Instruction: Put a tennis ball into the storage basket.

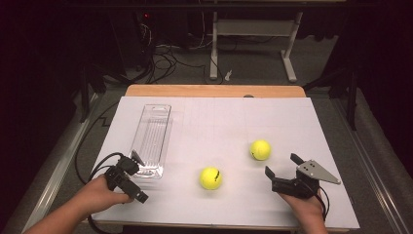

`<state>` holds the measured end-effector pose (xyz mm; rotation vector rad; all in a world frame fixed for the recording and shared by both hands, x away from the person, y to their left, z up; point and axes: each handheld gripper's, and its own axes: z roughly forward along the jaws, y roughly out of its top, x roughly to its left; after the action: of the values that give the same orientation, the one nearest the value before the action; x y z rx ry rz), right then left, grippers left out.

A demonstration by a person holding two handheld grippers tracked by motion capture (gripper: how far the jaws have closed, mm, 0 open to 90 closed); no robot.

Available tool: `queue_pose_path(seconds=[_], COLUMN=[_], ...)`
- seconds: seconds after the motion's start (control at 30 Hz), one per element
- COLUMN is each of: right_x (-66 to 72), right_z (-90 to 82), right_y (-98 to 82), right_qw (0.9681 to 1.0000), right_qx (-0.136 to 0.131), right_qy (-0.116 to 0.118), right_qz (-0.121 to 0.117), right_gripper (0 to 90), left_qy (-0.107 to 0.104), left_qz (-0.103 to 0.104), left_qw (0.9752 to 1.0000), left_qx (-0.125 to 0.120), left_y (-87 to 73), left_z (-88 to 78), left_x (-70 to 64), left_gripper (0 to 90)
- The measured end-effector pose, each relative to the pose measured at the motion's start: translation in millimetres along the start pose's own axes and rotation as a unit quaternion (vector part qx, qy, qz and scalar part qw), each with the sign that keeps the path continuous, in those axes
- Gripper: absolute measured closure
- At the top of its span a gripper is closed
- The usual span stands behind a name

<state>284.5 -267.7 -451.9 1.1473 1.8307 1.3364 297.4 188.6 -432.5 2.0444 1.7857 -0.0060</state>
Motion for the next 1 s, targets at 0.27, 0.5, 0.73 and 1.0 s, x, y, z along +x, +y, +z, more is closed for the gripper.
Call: queue_pose_path(seconds=[0.27, 0.5, 0.73, 1.0], right_x=[-0.9, -0.6, -1.3, -1.3], right_z=[-1.1, -1.2, -1.1, -1.2], right_y=[-0.5, -1.0, -1.6, -2.1], right_qw=[1.0000, 1.0000, 1.0000, 1.0000], right_qx=[-0.001, -0.001, 0.000, 0.001], right_qy=[0.000, 0.002, 0.003, 0.003], right_qz=[-0.003, -0.004, -0.003, -0.001], right_gripper=[0.2, 0.2, 0.2, 0.2], left_qy=[-0.008, -0.015, -0.026, -0.035], left_qz=[0.024, 0.042, 0.061, 0.069], left_qw=[0.9996, 0.9989, 0.9976, 0.9967], left_qx=[0.006, 0.014, 0.022, 0.023], left_y=[-4.2, -9.5, -10.8, -8.4], left_z=[0.1, 2.6, 5.7, 7.7], left_x=[-15.3, -31.2, -46.7, -60.7], left_gripper=[0.7, 0.6, 0.6, 0.6])
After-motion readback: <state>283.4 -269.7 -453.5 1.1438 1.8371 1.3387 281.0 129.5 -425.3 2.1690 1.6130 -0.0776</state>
